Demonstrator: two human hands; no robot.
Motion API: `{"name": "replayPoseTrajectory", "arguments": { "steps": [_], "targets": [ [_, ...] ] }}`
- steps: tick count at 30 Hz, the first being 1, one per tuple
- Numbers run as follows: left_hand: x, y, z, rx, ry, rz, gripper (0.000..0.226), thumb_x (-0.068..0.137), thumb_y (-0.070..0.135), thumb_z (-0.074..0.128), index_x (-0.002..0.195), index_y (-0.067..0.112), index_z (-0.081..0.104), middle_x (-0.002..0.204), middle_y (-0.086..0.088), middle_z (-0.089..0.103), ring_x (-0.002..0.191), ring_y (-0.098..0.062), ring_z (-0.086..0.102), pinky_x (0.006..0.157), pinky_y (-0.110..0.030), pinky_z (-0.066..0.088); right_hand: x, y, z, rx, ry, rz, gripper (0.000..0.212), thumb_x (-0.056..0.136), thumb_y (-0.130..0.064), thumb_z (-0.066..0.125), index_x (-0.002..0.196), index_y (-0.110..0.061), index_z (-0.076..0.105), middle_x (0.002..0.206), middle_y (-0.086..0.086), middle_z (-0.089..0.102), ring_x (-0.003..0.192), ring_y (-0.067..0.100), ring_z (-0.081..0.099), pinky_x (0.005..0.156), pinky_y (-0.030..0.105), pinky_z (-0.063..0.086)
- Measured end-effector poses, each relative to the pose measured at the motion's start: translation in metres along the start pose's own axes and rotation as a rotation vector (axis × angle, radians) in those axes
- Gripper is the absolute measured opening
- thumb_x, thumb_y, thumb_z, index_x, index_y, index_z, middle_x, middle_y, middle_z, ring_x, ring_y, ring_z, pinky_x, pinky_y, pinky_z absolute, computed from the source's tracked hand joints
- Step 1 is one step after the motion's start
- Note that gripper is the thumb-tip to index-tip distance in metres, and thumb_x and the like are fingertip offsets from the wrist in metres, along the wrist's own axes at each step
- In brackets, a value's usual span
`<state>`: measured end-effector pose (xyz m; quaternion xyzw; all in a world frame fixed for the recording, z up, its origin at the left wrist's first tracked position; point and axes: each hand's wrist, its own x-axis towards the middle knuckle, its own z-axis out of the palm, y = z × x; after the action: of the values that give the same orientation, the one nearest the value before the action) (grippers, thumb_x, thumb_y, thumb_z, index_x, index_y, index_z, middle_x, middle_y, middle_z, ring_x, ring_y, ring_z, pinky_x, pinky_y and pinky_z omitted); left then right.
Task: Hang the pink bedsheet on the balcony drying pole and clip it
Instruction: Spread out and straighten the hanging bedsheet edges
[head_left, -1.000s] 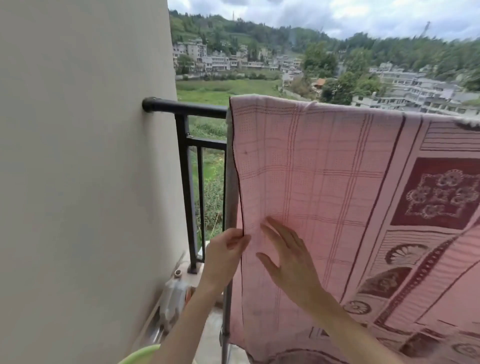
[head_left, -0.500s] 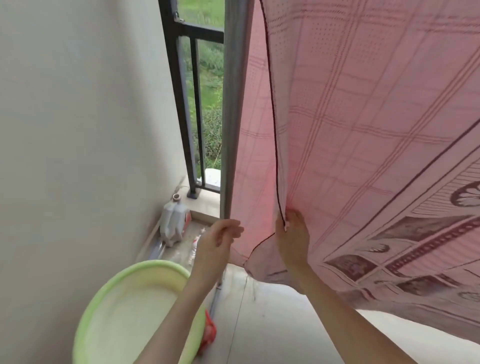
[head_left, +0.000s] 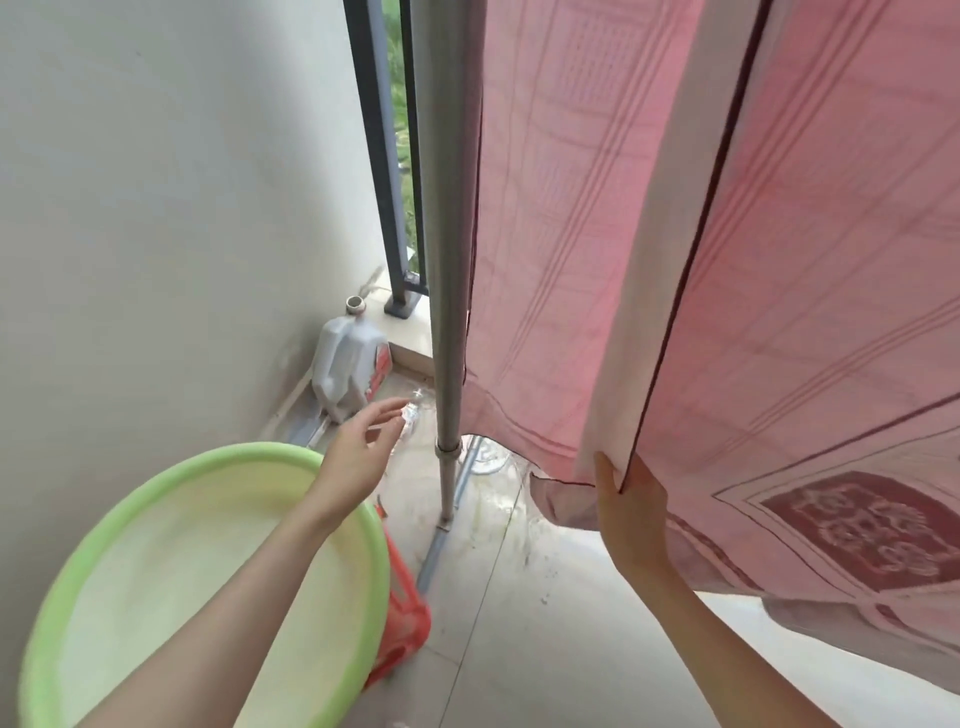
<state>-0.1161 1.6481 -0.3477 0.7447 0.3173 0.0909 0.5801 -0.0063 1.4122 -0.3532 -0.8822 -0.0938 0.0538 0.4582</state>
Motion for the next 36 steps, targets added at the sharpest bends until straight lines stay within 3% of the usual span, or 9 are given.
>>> {"name": "replayPoseTrajectory", "arguments": {
  "steps": [6, 11, 14, 19, 23, 27, 30, 32, 36],
  "targets": [
    [0.081, -0.063, 0.007, 0.107, -0.071, 0.102, 0.028, 0.092, 0.016, 0.054, 0.119, 0.022, 0.058, 0.115, -0.003, 0.062, 0.103, -0.013, 0.059, 0.076, -0.020, 0.046, 0.009, 0.043, 0.047, 0.066, 0.129, -0.095, 0.033, 0.092, -0.007, 0.052, 0.070, -0.031, 0.046, 0.061, -0.013, 0.050, 0.061, -0.001, 0.053, 0.058, 0.005, 0.034],
    [0.155, -0.078, 0.033, 0.256, -0.246, 0.290, 0.043, 0.089, 0.013, 0.059, 0.130, 0.020, 0.048, 0.125, 0.007, 0.053, 0.107, -0.010, 0.055, 0.091, -0.022, 0.044, 0.026, 0.078, 0.077, 0.103, 0.244, -0.166, 0.014, 0.093, -0.004, 0.049, 0.087, -0.014, 0.056, 0.071, -0.012, 0.055, 0.070, 0.001, 0.054, 0.060, 0.001, 0.035],
    [0.185, -0.080, 0.057, 0.230, -0.350, 0.421, 0.041, 0.086, 0.006, 0.061, 0.120, 0.027, 0.049, 0.108, 0.014, 0.055, 0.094, 0.000, 0.055, 0.072, -0.004, 0.045, 0.033, 0.093, 0.097, 0.137, 0.355, -0.241, 0.013, 0.092, 0.001, 0.047, 0.090, -0.010, 0.054, 0.063, -0.010, 0.050, 0.058, -0.005, 0.055, 0.053, 0.000, 0.035],
    [0.220, -0.093, 0.093, 0.209, -0.459, 0.481, 0.050, 0.075, 0.027, 0.070, 0.120, 0.013, 0.055, 0.120, -0.001, 0.059, 0.107, -0.014, 0.058, 0.095, -0.032, 0.047, 0.038, 0.116, 0.122, 0.294, 0.401, -0.283, 0.021, 0.091, 0.007, 0.043, 0.088, -0.010, 0.056, 0.064, -0.006, 0.054, 0.059, -0.012, 0.058, 0.048, -0.002, 0.036],
    [0.235, -0.119, 0.103, 0.274, -0.402, 0.527, 0.018, 0.078, 0.022, 0.070, 0.096, 0.026, 0.067, 0.096, 0.006, 0.068, 0.087, 0.004, 0.064, 0.077, -0.016, 0.052, 0.034, 0.134, 0.141, 0.330, 0.441, -0.357, 0.045, 0.089, 0.014, 0.042, 0.079, -0.029, 0.048, 0.054, -0.010, 0.045, 0.044, -0.012, 0.050, 0.039, -0.002, 0.030],
    [0.240, -0.134, 0.087, 0.425, -0.291, 0.455, 0.007, 0.086, 0.006, 0.059, 0.092, 0.008, 0.059, 0.098, -0.017, 0.064, 0.095, -0.030, 0.061, 0.087, -0.042, 0.051, 0.034, 0.154, 0.156, 0.313, 0.418, -0.385, 0.048, 0.089, 0.012, 0.041, 0.085, -0.035, 0.051, 0.059, -0.002, 0.049, 0.049, -0.010, 0.049, 0.046, 0.001, 0.036],
    [0.225, -0.145, 0.073, 0.465, -0.233, 0.473, 0.026, 0.083, -0.003, 0.057, 0.066, 0.016, 0.061, 0.062, 0.006, 0.058, 0.069, -0.015, 0.056, 0.061, -0.017, 0.045, 0.030, 0.162, 0.163, 0.312, 0.362, -0.364, 0.047, 0.087, 0.011, 0.041, 0.079, -0.033, 0.052, 0.064, 0.002, 0.052, 0.057, -0.005, 0.049, 0.054, 0.006, 0.040],
    [0.207, -0.147, 0.061, 0.422, -0.249, 0.434, 0.044, 0.079, -0.006, 0.058, 0.046, 0.022, 0.061, 0.041, 0.016, 0.054, 0.049, 0.006, 0.050, 0.046, -0.005, 0.034, 0.027, 0.163, 0.164, 0.308, 0.339, -0.352, 0.034, 0.084, 0.015, 0.042, 0.077, -0.016, 0.056, 0.063, 0.010, 0.053, 0.055, -0.001, 0.048, 0.050, 0.007, 0.037],
    [0.183, -0.156, 0.043, 0.253, -0.274, 0.315, 0.013, 0.084, 0.003, 0.062, 0.082, 0.012, 0.072, 0.064, 0.018, 0.066, 0.059, 0.010, 0.056, 0.057, -0.006, 0.043, 0.015, 0.155, 0.169, 0.338, 0.264, -0.320, 0.041, 0.082, 0.015, 0.042, 0.073, -0.024, 0.053, 0.058, -0.001, 0.051, 0.049, 0.002, 0.045, 0.045, 0.008, 0.033]
  ]
}}
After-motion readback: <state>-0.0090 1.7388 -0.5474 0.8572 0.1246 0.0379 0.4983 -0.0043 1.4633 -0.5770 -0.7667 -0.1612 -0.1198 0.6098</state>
